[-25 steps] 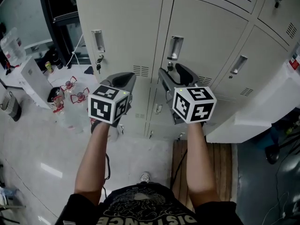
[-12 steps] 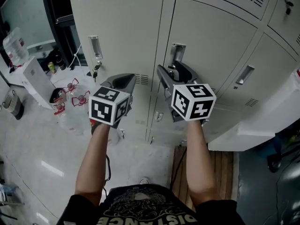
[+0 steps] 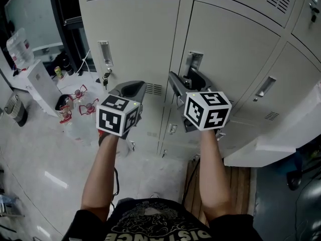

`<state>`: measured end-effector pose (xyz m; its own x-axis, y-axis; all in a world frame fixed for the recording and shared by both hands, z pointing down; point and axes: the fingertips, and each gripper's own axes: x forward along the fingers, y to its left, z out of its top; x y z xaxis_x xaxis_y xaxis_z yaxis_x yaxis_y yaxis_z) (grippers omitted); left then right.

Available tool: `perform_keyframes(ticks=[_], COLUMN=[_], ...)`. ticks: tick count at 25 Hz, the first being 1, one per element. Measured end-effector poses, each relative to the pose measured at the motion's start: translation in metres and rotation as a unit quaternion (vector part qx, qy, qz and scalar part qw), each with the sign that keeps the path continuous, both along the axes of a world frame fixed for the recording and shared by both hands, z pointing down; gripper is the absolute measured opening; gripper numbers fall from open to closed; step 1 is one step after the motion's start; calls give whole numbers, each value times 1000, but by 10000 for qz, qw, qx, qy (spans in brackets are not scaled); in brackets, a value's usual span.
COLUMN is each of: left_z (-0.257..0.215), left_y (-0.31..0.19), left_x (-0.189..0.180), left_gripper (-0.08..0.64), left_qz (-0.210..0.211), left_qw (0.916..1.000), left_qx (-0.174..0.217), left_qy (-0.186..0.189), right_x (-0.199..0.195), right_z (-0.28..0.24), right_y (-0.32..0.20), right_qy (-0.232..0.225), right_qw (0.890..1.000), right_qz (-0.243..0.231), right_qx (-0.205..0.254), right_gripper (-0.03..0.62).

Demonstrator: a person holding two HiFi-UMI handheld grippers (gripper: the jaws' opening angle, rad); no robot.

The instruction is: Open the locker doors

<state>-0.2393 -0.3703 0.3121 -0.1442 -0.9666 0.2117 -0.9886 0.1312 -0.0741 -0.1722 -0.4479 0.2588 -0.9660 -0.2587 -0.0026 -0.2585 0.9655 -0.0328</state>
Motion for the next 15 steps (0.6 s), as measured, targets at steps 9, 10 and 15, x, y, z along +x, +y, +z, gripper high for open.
perform_keyframes(ticks=[9, 10, 15], left_z=[3, 2, 0], left_y=[3, 3, 2], left_x=[1, 1, 4], left_gripper=[3, 3, 3], left_qz=[175, 222, 526], left_qw=[9998, 9997, 9986], left_qx=[-35, -31, -35], left_qy=[-22, -30, -31], right_x=[2, 3, 9], right_z=[0, -1, 0], right_y=[3, 3, 10], right_qy=[-9, -8, 25], right_qw=[9999, 9998, 9988], right_qz=[147, 192, 478], right_qx=[6, 14, 30], right_gripper=[239, 239, 224])
